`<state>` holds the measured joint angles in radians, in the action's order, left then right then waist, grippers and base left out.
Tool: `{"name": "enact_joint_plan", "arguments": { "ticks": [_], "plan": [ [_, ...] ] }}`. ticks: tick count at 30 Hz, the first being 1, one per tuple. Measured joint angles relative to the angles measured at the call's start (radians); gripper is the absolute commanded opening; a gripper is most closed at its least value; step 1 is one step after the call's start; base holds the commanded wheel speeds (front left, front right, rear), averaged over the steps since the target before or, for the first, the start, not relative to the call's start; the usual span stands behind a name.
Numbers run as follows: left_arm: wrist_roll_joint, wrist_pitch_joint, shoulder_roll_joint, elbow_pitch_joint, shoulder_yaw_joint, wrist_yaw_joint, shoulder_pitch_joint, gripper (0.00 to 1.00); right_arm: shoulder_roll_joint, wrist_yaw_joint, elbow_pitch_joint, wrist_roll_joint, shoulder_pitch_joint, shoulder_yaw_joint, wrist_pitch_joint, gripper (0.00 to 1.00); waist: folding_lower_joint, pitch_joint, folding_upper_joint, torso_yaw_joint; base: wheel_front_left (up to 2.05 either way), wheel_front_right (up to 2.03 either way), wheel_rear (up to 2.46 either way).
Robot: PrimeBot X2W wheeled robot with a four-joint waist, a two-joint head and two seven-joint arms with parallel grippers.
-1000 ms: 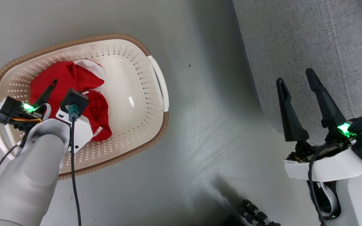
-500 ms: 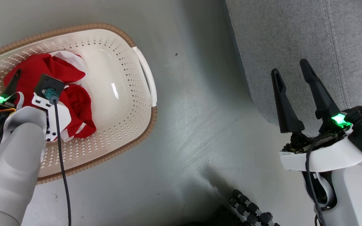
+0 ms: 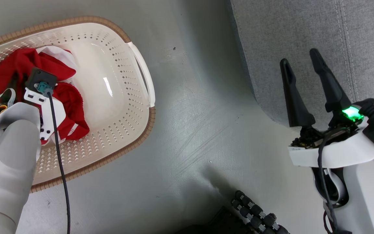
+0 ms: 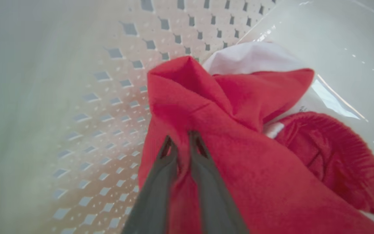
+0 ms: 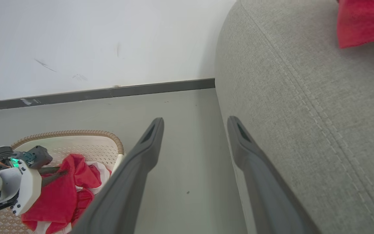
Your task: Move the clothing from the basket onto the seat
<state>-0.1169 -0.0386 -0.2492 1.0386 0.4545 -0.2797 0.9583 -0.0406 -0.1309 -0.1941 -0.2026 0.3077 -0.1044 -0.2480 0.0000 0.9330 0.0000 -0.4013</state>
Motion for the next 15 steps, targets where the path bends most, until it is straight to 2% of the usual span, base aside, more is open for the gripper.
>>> {"name": "enact_joint_plan", "arguments": {
  "ticks": [12,15],
  "plan": [
    [-0.003,0.056,0.022,-0.016,0.023,0.02,0.0,0.0,0.0,0.0,0.012,-0.022,0.051,0.01,-0.007,1.0,0.0,-0.011,0.0,0.02,0.0,0.0,0.0],
    [-0.002,0.082,0.025,-0.03,0.026,0.036,-0.001,0.0,0.0,0.0,0.018,-0.025,0.065,0.006,-0.007,1.0,0.0,-0.019,0.0,0.03,0.0,0.0,0.0]
  ]
}}
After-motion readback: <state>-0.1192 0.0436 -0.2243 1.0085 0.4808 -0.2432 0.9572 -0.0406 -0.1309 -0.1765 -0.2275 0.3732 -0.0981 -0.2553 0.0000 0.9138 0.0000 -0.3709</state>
